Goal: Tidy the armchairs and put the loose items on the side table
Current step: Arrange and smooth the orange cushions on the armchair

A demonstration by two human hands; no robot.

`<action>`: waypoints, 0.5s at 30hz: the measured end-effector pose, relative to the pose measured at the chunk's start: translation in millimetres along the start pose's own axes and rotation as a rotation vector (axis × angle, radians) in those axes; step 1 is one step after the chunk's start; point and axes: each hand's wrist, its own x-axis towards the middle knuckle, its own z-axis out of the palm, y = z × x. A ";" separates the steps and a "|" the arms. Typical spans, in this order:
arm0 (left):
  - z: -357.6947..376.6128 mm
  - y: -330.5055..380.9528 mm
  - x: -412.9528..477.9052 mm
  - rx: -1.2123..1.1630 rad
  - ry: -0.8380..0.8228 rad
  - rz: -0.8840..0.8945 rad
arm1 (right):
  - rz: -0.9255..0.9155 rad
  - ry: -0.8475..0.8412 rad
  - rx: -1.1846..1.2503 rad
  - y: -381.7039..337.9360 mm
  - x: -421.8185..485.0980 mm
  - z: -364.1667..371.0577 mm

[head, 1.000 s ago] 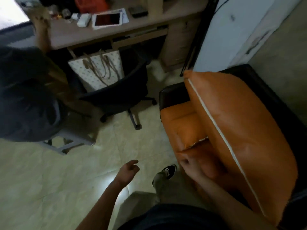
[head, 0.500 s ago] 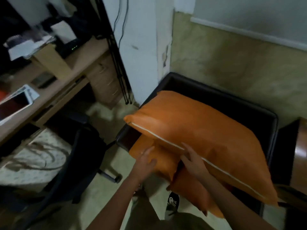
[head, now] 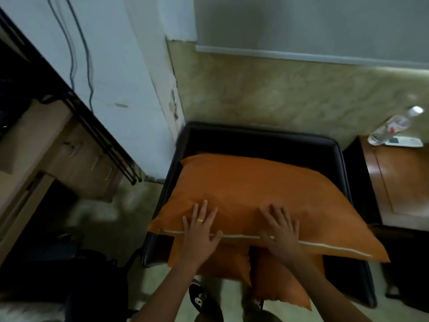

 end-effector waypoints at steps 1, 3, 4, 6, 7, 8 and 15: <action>-1.1 -2.1 6.3 0.005 -0.009 0.010 | 0.011 -0.023 -0.048 0.0 1.3 1.4; -3.3 -6.2 20.9 0.018 -0.018 0.031 | 0.055 -0.034 -0.082 0.0 4.6 1.8; -4.9 -7.8 28.6 0.026 -0.022 0.040 | 0.075 -0.024 -0.076 -0.1 6.8 1.2; -7.1 -9.4 43.5 0.041 -0.032 0.061 | 0.117 -0.003 -0.045 2.4 12.9 1.1; -8.0 -9.1 50.6 0.050 -0.034 0.071 | 0.135 -0.001 -0.040 5.0 17.3 1.2; -9.2 -8.2 57.2 0.057 -0.033 0.080 | 0.147 -0.006 -0.048 8.0 22.5 1.2; -19.5 -4.3 119.0 0.087 -0.004 0.057 | 0.101 -0.022 -0.062 24.4 85.0 -11.6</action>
